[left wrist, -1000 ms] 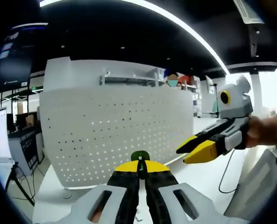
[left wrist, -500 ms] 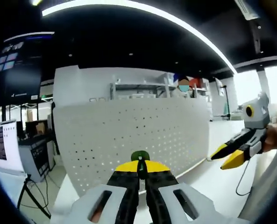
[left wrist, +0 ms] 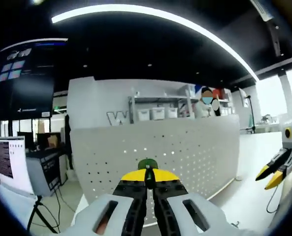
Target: Insert the hook assembly into the mounting plate slot until the hook locks in place.
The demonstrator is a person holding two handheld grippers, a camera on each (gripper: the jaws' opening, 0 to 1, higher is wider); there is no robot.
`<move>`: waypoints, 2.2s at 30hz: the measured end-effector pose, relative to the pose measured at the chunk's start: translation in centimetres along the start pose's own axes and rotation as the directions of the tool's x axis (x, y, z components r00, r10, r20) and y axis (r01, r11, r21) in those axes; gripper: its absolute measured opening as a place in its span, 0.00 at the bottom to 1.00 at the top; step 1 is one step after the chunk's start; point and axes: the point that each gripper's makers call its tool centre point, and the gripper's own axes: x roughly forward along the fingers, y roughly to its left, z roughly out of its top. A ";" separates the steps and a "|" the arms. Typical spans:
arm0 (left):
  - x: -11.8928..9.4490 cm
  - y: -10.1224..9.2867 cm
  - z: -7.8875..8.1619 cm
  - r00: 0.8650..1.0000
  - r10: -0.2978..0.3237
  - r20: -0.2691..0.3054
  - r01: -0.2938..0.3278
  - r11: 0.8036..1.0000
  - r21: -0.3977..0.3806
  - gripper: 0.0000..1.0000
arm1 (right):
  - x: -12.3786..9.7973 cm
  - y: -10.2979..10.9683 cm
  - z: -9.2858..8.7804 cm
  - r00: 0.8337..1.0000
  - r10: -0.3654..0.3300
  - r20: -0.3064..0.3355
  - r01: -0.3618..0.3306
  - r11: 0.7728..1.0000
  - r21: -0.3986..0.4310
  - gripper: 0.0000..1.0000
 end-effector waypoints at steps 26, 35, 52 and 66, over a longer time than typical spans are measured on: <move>7.6 5.3 1.2 0.993 0.106 0.055 -0.110 0.991 0.075 0.03 | -0.8 -2.3 -1.4 0.998 -0.059 -0.032 0.060 0.997 0.039 0.30; 8.6 6.5 1.0 0.989 0.130 0.073 -0.138 0.984 0.112 0.03 | -0.3 -2.9 -1.8 0.997 -0.062 -0.042 0.064 0.997 0.051 0.30; 10.1 7.3 0.5 0.987 0.134 0.088 -0.143 0.983 0.114 0.03 | 0.2 -3.5 -2.0 0.996 -0.064 -0.056 0.067 0.996 0.055 0.30; 10.4 7.4 0.5 0.990 0.106 0.089 -0.118 0.983 0.138 0.03 | 0.5 -3.6 -1.9 0.996 -0.064 -0.060 0.067 0.996 0.053 0.30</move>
